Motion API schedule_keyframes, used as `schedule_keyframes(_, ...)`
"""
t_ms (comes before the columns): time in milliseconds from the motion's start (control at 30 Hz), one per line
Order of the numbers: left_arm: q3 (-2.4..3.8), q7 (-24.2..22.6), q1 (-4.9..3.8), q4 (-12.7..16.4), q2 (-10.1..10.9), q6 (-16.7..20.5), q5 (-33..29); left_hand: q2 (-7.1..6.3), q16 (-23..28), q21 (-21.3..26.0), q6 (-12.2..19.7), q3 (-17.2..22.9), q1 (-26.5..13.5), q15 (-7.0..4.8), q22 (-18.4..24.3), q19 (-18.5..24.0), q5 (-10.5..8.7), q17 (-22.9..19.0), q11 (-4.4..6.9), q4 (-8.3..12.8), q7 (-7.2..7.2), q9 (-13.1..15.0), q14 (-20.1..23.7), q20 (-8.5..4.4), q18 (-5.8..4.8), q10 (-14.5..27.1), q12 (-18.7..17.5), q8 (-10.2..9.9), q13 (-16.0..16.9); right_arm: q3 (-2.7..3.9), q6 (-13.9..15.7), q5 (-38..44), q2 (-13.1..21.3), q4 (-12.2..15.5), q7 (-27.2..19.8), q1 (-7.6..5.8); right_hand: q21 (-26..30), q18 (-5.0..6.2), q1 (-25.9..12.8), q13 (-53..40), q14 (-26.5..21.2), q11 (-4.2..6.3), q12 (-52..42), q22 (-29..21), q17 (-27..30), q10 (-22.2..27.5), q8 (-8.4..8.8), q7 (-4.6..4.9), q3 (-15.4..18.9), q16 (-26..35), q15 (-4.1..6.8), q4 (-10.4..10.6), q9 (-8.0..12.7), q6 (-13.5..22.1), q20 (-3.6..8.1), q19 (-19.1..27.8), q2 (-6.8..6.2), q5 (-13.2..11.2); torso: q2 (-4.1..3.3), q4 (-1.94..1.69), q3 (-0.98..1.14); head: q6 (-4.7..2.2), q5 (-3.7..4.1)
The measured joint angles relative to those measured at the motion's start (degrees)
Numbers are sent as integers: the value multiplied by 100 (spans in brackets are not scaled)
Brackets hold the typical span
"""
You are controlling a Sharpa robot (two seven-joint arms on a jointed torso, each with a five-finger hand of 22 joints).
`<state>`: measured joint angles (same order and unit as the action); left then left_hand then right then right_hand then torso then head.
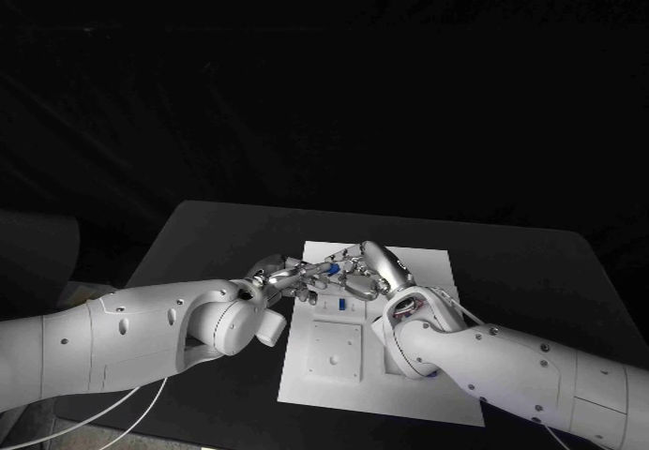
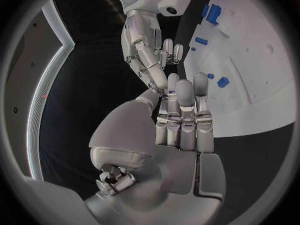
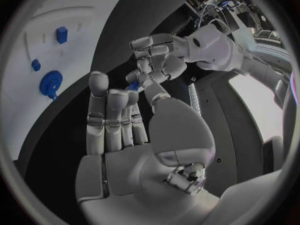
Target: Assemble the parts on the task board
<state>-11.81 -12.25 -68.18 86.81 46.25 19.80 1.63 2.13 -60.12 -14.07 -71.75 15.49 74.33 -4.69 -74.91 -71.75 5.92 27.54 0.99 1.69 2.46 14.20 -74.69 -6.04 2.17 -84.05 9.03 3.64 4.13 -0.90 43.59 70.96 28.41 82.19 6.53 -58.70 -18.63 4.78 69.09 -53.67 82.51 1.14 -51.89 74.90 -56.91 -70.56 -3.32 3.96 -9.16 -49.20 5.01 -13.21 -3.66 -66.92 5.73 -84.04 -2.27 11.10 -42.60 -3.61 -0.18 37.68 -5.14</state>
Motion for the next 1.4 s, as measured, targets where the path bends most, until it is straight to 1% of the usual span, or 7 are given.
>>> schedule_keyframes(467, 3, -5, -1, -9, 2, -18, 0, 15, 0, -22, -9, 1, 15, 2, 0, 0, -3, 1, 0, 1, -9, -3, 0, 0, 0, 0, -4, 18, -2, -10, 85, 136, 55, -48, 38, 19, 182, 0, 43, 57, -23, -20, 72, 0, 33, 87, -13, 111, 159, 51, -22, 131, -2, 298, 0, 0, -139, 24, 0, 1, 2, -8, -3)
schedule_keyframes(800, 4, -19, -2, -72, 36, -21, 0, 14, 0, -22, -9, 1, 14, 4, -4, 0, 4, 1, 0, 1, -9, 2, 0, 0, 0, 0, -4, 16, -1, -13, -56, -461, 318, 24, -441, 23, 517, -1, 61, 153, -124, -152, 111, 0, 57, 278, -13, 249, 1167, 90, -122, 490, -2, 1010, -67, 17, -121, 436, -1, 2, 5, -13, -12)
schedule_keyframes(1000, 4, -32, -3, -111, 57, -18, 5, 14, 0, -44, -8, 1, 14, 11, -4, 0, 4, 1, 0, 1, -8, 1, 7, 0, 0, 0, -4, 12, -1, -11, -456, -1212, 541, 90, -889, 23, 381, -3, -124, 164, -124, -162, -4, 0, -14, 286, -13, 232, 1701, -30, -122, 803, -22, 902, -83, 0, 66, 820, 3, 4, 5, -23, -21)
schedule_keyframes(1067, 4, -39, -3, -123, 65, -17, 15, 14, 0, -44, -7, 1, 14, 12, -4, 0, 4, 1, -1, 1, -8, 1, 7, 0, 0, 0, -4, 11, -1, -4, -658, -1530, 606, 99, -978, 22, 97, -2, -185, 57, -90, -112, -140, 0, -104, 228, -13, 200, 1737, -161, -88, 876, -28, 845, -84, 0, 238, 1119, 4, 5, 4, -26, -25)
schedule_keyframes(1133, 4, -47, -3, -131, 70, -15, 28, 14, 0, -44, -7, 1, 14, 12, -4, 0, 4, 1, -1, 1, -7, 3, 7, 0, 0, 0, -4, 6, -1, 3, -849, -1842, 649, 101, -1017, 21, -244, -2, -204, -106, 3, -101, -299, 0, -226, 117, -13, 187, 1679, -312, -78, 926, -28, 774, -83, 0, 394, 1231, 5, 6, 3, -31, -29)
schedule_keyframes(1233, 4, -60, -3, -137, 75, -12, 67, 13, 0, -44, -6, 1, 13, 12, -3, -1, 4, 1, 0, 1, -6, 7, 7, 0, 0, 0, -4, 5, -1, 16, -1180, -2440, 691, 86, -1026, 19, -825, -2, -147, -427, 42, -70, -595, 0, -471, -52, -13, 162, 1270, -579, -61, 856, -27, 648, -60, 20, 566, 1112, 4, 9, 2, -36, -30)
schedule_keyframes(1400, 3, -81, -3, -137, 78, -7, 157, 13, 0, -44, -1, -15, 13, 13, -3, -1, 2, 1, 0, 17, -1, 7, 6, 0, 0, 0, -4, -1, -1, 24, -1703, -3513, 689, 56, -902, 15, -1170, -1, -273, -696, 62, -11, -728, 0, -650, -154, -12, 106, 146, -682, -41, 567, -23, 470, -40, 0, 439, 1220, 2, 8, 2, -36, -27)
